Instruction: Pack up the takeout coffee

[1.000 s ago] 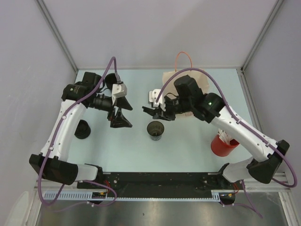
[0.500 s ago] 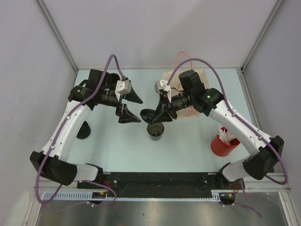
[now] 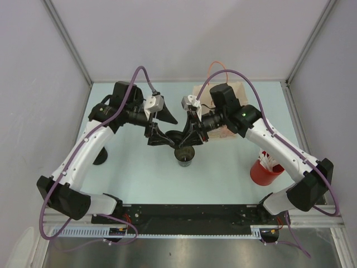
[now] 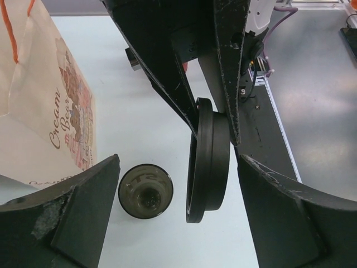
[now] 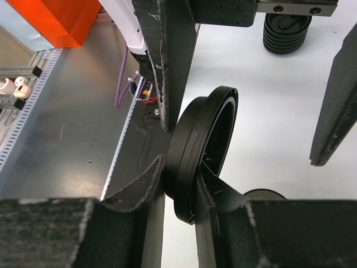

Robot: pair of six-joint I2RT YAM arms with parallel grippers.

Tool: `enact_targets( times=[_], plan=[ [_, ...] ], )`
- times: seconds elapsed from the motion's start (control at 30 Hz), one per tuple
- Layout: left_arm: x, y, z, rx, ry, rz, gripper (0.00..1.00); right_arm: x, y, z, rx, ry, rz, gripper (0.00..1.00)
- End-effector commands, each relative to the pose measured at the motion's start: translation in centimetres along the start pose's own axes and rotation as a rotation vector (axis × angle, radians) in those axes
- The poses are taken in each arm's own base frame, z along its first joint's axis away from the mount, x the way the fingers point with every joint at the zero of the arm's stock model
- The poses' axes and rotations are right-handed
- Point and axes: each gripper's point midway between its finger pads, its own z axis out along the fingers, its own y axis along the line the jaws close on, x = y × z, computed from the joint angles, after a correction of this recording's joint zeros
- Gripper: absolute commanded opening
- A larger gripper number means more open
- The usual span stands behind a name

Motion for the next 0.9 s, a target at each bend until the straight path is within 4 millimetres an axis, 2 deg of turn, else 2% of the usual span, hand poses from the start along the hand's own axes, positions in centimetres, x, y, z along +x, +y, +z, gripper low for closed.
enact_targets(
  times=[0.0, 0.1, 0.27, 0.43, 0.5, 0.53, 0.6, 0.63, 0.7, 0.73, 0.87],
  plan=[
    [-0.1, -0.6, 0.6, 0.039, -0.016, 0.014, 0.88, -0.9, -0.1, -0.2, 0.007, -0.027, -0.027, 0.22],
    [0.3, -0.7, 0.6, 0.038, -0.001, 0.013, 0.82, -0.9, -0.4, -0.2, 0.023, -0.025, -0.025, 0.22],
    [0.6, -0.7, 0.8, 0.037, 0.009, 0.011, 0.66, -0.8, -1.0, -0.3, 0.044, -0.025, -0.023, 0.22],
    [0.5, -0.7, 0.9, 0.04, 0.01, 0.006, 0.36, -0.6, -1.9, -0.3, 0.089, -0.014, -0.023, 0.23],
    [0.5, -0.7, 1.0, 0.039, 0.009, 0.002, 0.29, -0.8, -2.2, -0.5, 0.113, -0.014, -0.035, 0.26],
    [0.6, -0.6, 1.0, 0.038, 0.01, -0.003, 0.26, -1.0, -2.6, -0.9, 0.15, -0.013, -0.045, 0.3],
    [0.7, -0.4, 1.0, 0.022, 0.015, -0.015, 0.24, -1.4, -3.1, -1.5, 0.2, -0.013, -0.07, 0.38],
    [0.8, -0.3, 1.0, 0.015, 0.014, -0.018, 0.24, -2.2, -3.5, -2.3, 0.254, -0.012, -0.108, 0.48],
    [1.1, 0.2, 1.1, -0.008, 0.013, -0.049, 0.24, -2.5, -3.8, -3.3, 0.307, 0.01, -0.129, 0.56],
    [1.1, 0.2, 1.1, -0.015, 0.01, -0.063, 0.22, -2.9, -4.3, -4.2, 0.363, 0.03, -0.159, 0.64],
    [2.1, 1.0, 1.4, -0.042, 0.0, -0.175, 0.2, -4.9, -3.7, -6.9, 0.478, 0.098, -0.293, 0.78]
  ],
)
